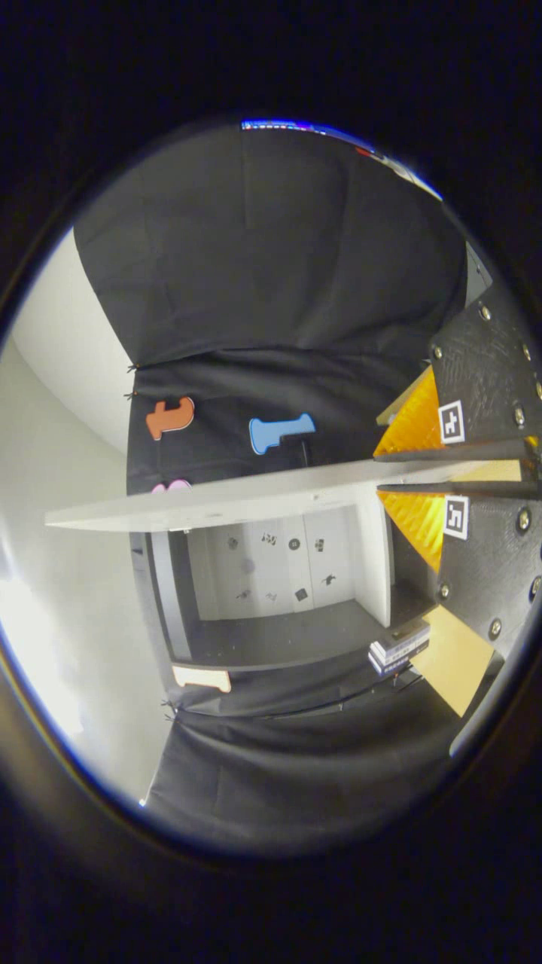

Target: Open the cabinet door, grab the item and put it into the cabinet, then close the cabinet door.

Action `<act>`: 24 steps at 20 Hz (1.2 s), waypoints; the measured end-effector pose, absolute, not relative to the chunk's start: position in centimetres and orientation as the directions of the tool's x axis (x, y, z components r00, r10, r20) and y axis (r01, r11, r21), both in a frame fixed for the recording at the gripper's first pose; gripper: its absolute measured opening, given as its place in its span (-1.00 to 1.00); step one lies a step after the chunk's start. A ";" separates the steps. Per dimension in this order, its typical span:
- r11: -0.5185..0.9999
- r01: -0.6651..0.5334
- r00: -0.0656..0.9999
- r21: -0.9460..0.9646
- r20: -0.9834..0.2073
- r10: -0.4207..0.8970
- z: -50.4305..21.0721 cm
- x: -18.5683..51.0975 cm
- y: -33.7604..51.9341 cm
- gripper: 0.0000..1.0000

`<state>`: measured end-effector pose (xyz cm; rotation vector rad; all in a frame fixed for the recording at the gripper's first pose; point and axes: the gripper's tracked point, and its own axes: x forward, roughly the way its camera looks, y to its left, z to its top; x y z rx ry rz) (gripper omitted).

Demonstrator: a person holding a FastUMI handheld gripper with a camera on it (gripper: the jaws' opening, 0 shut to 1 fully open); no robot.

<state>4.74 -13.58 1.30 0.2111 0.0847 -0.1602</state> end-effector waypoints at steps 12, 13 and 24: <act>0.989 0.025 0.975 0.149 -0.222 0.009 -7.8 10.2 5.0 0.53; 0.988 0.009 0.969 0.157 -0.243 0.030 -9.1 11.1 6.3 0.66; 0.976 0.004 0.865 0.219 -0.490 0.106 -28.6 18.5 13.2 0.89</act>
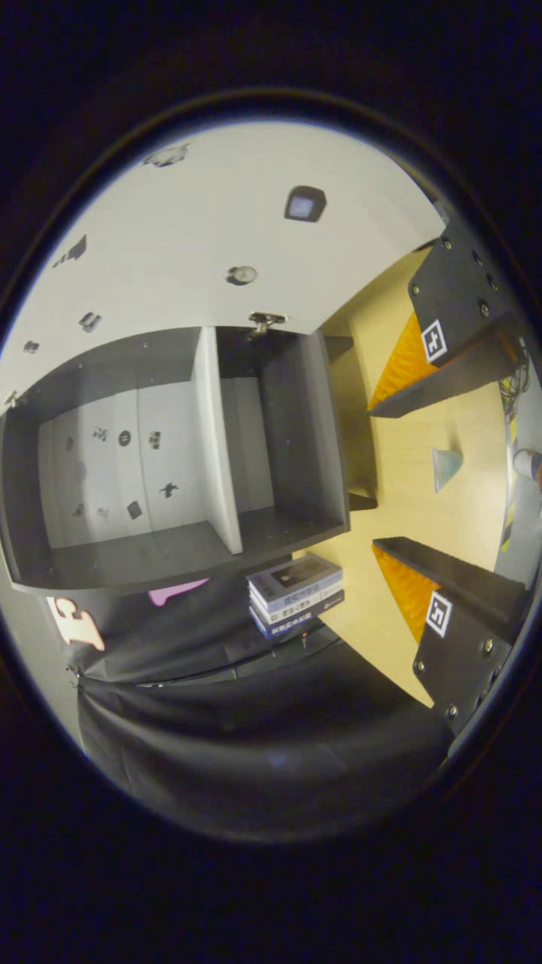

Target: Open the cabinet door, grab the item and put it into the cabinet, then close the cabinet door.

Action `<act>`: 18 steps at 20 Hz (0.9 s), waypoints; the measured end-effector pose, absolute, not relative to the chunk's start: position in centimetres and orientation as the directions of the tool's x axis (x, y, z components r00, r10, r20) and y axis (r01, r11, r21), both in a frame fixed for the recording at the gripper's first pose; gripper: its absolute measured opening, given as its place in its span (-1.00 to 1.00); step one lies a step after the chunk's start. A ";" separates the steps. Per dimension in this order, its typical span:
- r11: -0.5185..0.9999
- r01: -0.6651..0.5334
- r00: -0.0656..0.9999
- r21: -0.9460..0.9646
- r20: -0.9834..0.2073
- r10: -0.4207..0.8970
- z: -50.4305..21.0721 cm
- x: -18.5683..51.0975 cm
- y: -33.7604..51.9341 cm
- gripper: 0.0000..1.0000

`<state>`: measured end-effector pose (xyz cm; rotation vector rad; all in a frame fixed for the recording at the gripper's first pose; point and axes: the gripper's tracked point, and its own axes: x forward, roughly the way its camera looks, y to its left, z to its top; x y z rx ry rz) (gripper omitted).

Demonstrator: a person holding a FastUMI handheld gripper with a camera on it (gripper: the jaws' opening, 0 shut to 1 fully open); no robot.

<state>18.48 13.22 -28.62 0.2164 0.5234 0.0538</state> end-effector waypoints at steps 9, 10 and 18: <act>0.977 0.022 0.762 0.214 -0.636 0.123 -40.6 19.4 15.4 0.96; 0.978 0.023 0.756 0.209 -0.643 0.120 -41.4 19.5 15.6 0.96; 0.988 0.041 0.750 0.151 -0.658 0.069 -45.0 19.9 15.5 0.40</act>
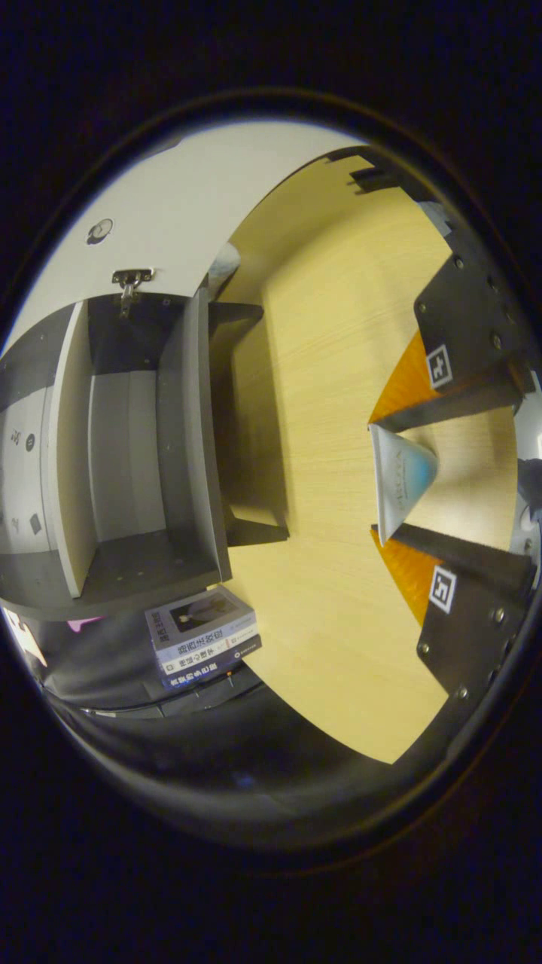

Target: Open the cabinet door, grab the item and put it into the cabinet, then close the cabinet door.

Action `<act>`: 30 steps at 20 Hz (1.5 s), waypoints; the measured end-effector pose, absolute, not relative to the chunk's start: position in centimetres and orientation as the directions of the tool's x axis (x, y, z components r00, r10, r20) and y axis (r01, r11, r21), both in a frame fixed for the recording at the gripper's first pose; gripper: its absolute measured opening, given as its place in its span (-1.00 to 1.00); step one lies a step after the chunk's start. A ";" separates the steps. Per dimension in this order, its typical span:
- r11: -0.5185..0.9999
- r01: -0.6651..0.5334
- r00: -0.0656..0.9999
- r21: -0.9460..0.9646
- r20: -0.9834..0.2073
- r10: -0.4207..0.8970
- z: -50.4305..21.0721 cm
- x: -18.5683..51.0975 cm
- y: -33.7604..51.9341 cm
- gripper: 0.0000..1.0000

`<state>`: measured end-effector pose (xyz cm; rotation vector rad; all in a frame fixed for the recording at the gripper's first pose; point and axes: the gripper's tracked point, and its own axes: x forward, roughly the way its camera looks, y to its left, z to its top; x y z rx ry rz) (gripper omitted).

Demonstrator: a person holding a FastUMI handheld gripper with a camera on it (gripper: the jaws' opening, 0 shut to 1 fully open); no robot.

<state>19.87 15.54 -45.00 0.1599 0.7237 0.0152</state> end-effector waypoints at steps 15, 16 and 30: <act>0.990 0.000 0.840 0.141 -0.537 0.076 -32.6 23.8 12.7 0.12; 0.990 -0.002 0.854 0.138 -0.515 0.073 -30.7 24.4 12.3 0.12; 0.995 -0.042 0.983 0.091 -0.174 0.057 -9.2 37.9 10.0 0.11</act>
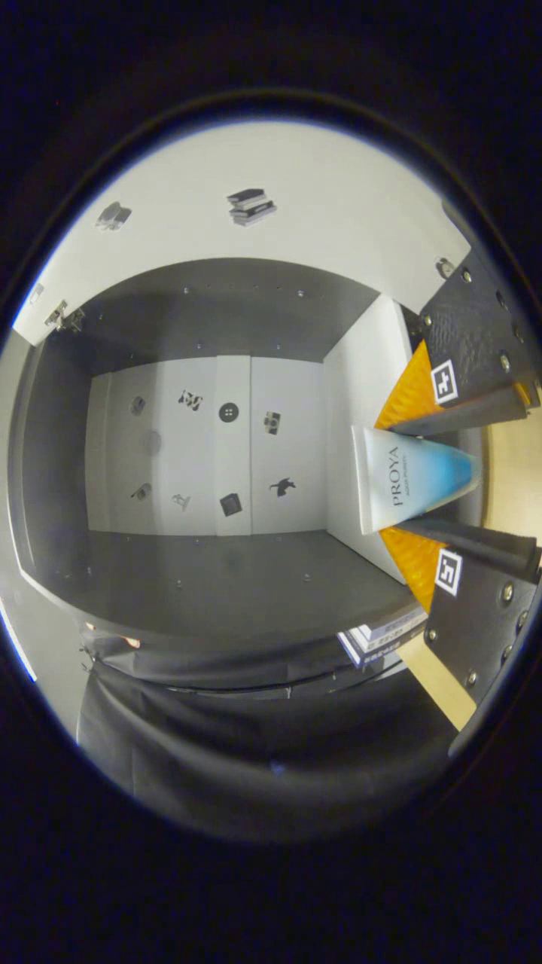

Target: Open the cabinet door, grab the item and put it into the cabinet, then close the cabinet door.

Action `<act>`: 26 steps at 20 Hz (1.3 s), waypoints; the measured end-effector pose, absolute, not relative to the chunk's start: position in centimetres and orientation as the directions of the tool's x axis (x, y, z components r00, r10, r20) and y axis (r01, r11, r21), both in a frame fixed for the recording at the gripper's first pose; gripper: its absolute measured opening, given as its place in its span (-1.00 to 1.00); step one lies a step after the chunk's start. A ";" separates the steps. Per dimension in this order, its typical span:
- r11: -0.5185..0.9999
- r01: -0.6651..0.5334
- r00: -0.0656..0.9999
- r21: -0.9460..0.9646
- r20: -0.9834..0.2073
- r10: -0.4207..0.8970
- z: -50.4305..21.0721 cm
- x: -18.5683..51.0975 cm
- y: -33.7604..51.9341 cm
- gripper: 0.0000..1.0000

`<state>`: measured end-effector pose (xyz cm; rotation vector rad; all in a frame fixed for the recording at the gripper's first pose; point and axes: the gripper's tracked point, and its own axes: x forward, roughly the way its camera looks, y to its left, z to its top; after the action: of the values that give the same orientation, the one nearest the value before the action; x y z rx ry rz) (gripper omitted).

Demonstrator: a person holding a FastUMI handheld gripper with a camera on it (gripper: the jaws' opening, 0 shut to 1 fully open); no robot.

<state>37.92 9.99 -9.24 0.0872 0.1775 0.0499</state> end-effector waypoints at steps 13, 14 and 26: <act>0.994 0.021 0.988 0.103 -0.153 -0.005 -10.9 48.9 7.4 0.11; 0.994 0.020 0.987 0.104 -0.160 -0.003 -11.2 49.1 7.4 0.11; 0.989 0.042 0.986 0.144 -0.164 -0.018 -11.4 49.4 6.9 0.37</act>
<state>49.43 6.91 -11.35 0.1476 0.1636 -0.0302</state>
